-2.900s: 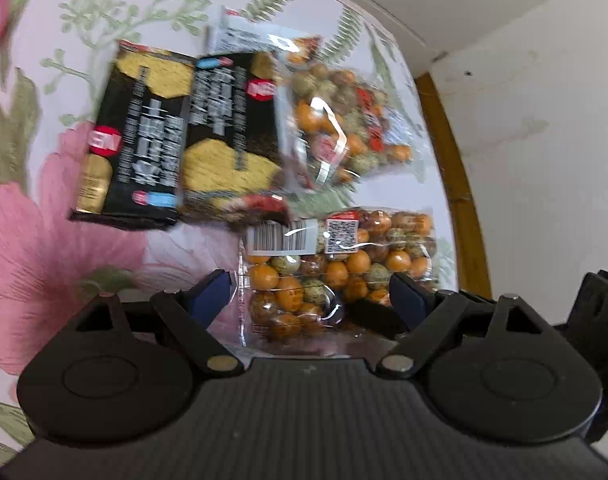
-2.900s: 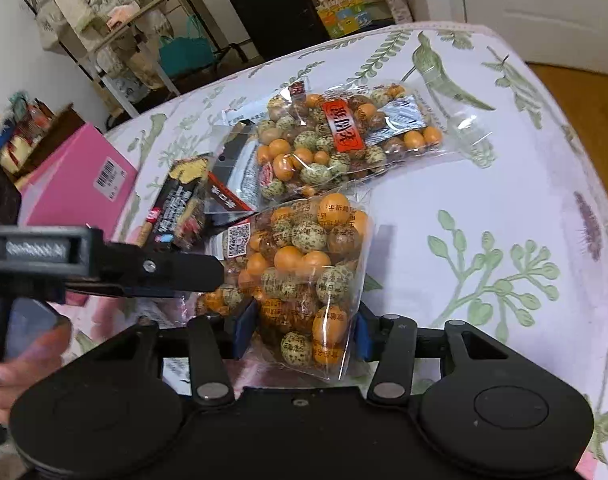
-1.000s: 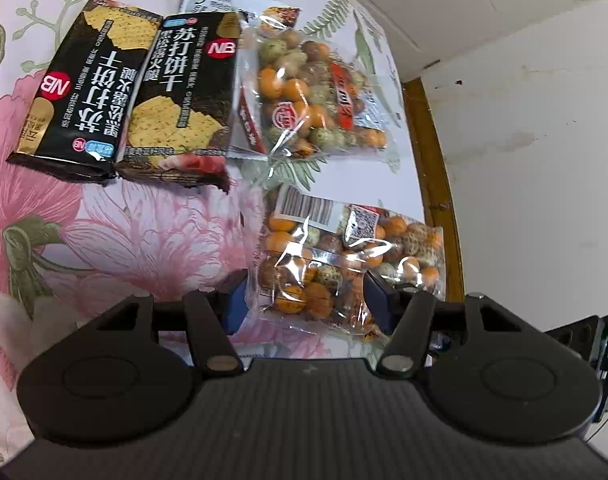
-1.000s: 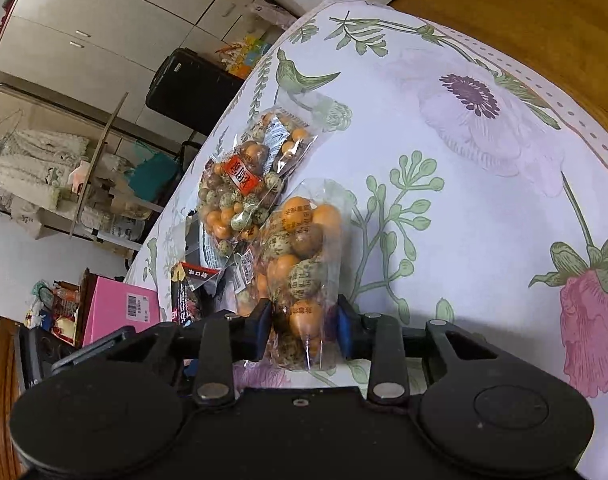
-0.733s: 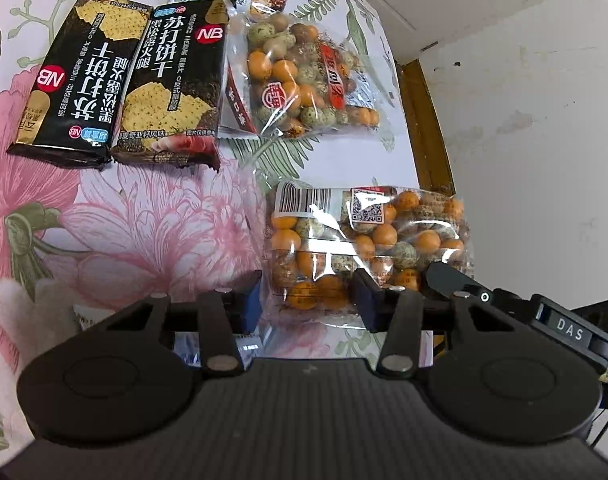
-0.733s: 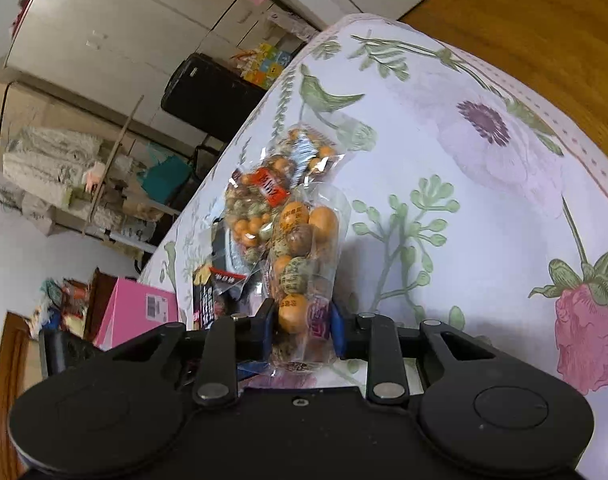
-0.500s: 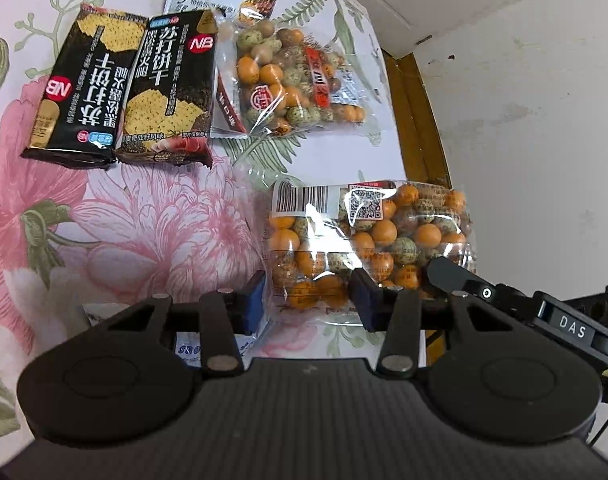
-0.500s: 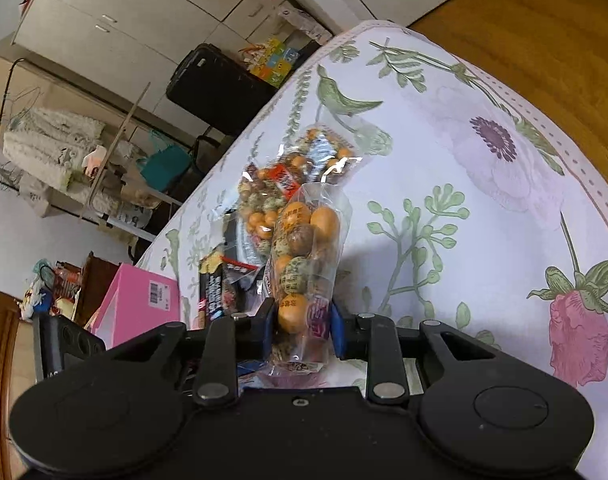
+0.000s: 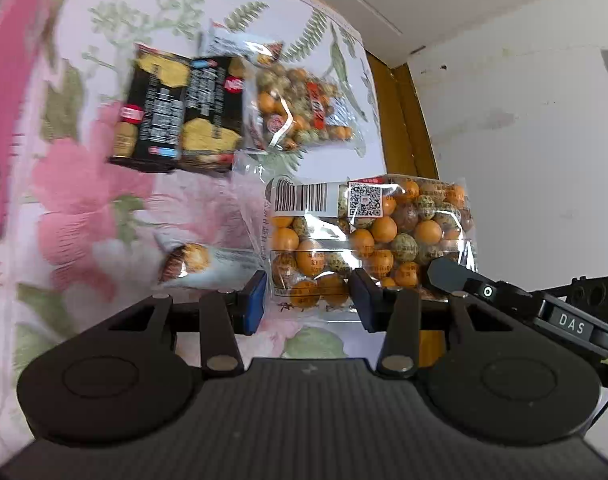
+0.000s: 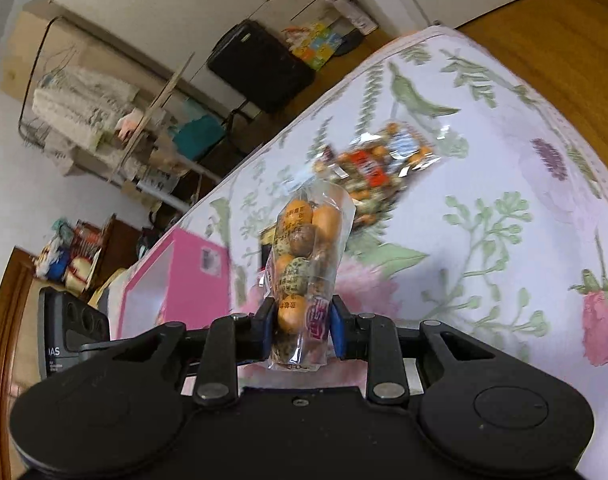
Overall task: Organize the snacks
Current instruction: 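Carry the egg bag into the pink box and open both tools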
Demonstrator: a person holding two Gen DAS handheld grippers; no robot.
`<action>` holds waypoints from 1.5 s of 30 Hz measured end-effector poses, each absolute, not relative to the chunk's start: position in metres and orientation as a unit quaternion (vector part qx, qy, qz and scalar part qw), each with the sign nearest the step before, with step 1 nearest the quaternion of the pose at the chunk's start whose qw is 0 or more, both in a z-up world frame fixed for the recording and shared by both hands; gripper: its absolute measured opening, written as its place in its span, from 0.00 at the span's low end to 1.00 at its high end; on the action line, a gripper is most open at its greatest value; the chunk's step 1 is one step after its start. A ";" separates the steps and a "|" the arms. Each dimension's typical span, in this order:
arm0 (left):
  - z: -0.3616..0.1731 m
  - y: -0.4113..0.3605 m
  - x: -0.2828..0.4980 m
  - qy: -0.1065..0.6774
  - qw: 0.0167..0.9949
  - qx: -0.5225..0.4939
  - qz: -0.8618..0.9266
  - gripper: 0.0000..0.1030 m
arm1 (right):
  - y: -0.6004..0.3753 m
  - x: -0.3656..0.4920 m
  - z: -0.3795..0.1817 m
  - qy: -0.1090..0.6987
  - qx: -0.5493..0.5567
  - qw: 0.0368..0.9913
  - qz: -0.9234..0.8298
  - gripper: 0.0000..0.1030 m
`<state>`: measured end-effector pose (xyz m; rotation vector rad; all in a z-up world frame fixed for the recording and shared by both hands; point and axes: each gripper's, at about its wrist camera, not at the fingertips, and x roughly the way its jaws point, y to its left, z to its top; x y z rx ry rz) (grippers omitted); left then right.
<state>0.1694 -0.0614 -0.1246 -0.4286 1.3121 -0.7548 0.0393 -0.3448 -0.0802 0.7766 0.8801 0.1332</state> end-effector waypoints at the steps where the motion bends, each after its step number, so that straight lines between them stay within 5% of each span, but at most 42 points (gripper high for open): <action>1: -0.120 -0.055 0.168 0.587 0.712 -0.187 -0.338 0.42 | -0.338 0.040 -0.078 0.419 0.364 0.829 0.069 0.32; 18: -0.048 0.115 0.196 0.517 0.805 -0.174 -0.232 0.42 | -0.186 0.151 -0.029 0.459 0.281 0.810 0.233 0.32; 37: -0.114 0.191 0.241 0.560 0.800 -0.163 -0.138 0.42 | -0.072 0.230 -0.084 0.532 0.199 0.786 0.245 0.34; 44: -0.116 0.176 0.236 0.560 0.815 -0.103 -0.109 0.43 | -0.048 0.220 -0.084 0.530 0.105 0.811 0.225 0.44; 45: -0.114 0.174 0.235 0.557 0.819 -0.097 -0.102 0.50 | -0.043 0.217 -0.083 0.530 0.078 0.816 0.219 0.50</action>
